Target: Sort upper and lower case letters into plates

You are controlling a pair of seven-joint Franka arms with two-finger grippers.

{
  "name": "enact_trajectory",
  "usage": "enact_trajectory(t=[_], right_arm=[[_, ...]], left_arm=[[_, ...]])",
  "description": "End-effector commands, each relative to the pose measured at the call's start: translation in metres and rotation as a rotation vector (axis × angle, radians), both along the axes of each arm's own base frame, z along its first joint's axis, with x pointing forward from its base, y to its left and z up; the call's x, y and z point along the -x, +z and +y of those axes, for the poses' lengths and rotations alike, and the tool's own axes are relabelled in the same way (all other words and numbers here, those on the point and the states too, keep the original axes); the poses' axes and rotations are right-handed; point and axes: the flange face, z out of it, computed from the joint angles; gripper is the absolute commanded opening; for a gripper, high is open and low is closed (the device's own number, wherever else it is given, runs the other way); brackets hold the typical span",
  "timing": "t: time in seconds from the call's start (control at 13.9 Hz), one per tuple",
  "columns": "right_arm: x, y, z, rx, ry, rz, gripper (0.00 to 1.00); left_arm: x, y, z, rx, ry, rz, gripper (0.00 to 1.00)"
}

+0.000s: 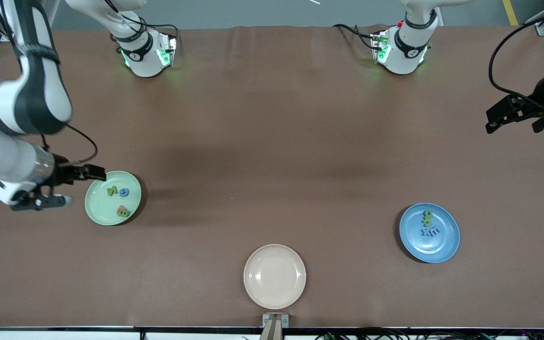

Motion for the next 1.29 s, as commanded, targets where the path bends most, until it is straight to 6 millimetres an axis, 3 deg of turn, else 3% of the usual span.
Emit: enact_trajectory(t=[0.0,0.29,0.43,0.79,1.22], right_arm=[[0.035,0.061,-0.007,0.008,-0.041,-0.035,1.0],[0.041,0.137,-0.025,0.011,-0.075,-0.105,1.0],[0.041,0.158,-0.03,0.05,-0.077,-0.138,1.0],[0.04,0.176,-0.03,0.047,-0.077,-0.175,1.0],[0.042,0.182,-0.032,0.048,-0.081,-0.172,1.0]], left_arm=[[0.011,0.008,-0.002,0.002,-0.006,-0.025,1.0],[0.014,0.006,-0.003,0.009,-0.005,-0.02,1.0],[0.018,0.011,-0.004,0.01,-0.004,-0.026,1.0],[0.017,0.012,-0.001,0.011,-0.016,-0.024,1.0],[0.015,0.013,-0.001,0.01,-0.019,-0.027,1.0]])
